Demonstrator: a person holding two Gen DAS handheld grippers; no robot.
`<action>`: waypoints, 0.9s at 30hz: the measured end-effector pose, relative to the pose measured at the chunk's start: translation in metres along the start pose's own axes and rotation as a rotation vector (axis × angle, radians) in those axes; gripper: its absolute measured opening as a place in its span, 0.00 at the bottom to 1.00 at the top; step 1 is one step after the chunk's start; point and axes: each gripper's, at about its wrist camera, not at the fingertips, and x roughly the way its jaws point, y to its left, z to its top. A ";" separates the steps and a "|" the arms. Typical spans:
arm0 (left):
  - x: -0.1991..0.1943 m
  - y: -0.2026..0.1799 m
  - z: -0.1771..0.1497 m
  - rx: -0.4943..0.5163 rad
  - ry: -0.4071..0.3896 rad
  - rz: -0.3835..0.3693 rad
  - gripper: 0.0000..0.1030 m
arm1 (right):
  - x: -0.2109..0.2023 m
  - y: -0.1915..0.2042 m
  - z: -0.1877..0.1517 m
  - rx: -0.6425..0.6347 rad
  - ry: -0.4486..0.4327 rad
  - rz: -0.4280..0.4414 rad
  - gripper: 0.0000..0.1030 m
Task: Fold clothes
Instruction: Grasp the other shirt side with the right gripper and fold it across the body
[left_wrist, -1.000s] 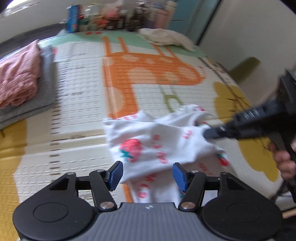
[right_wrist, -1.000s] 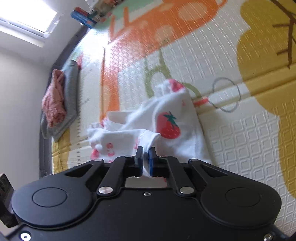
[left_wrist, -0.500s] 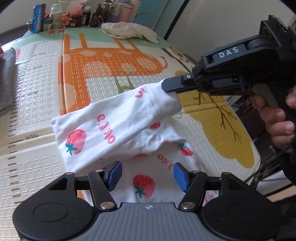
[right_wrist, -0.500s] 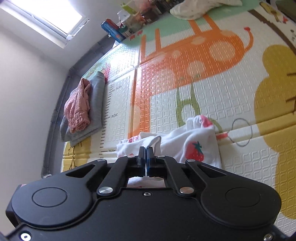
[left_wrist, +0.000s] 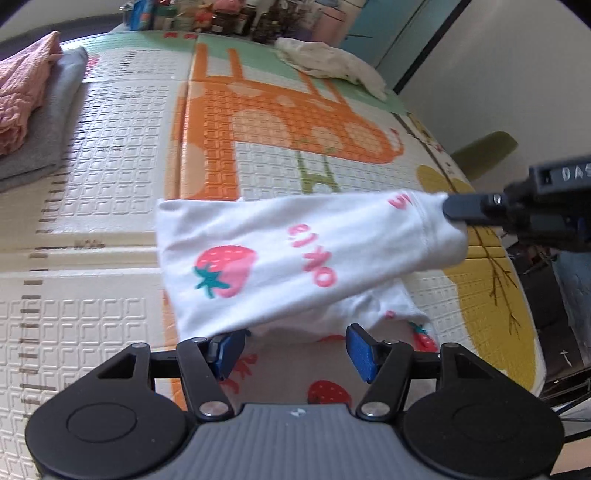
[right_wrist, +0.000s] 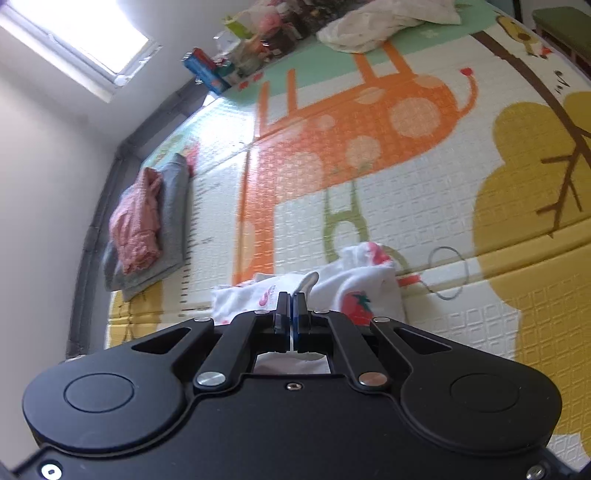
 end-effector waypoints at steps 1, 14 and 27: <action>0.000 0.002 0.000 -0.002 0.005 0.003 0.62 | 0.003 -0.004 -0.001 0.006 0.006 -0.012 0.00; 0.001 -0.002 -0.008 0.050 0.060 0.038 0.62 | 0.046 -0.041 -0.012 0.032 0.058 -0.165 0.00; -0.030 -0.022 0.002 0.192 0.029 0.012 0.63 | 0.067 -0.052 -0.018 0.053 0.089 -0.196 0.00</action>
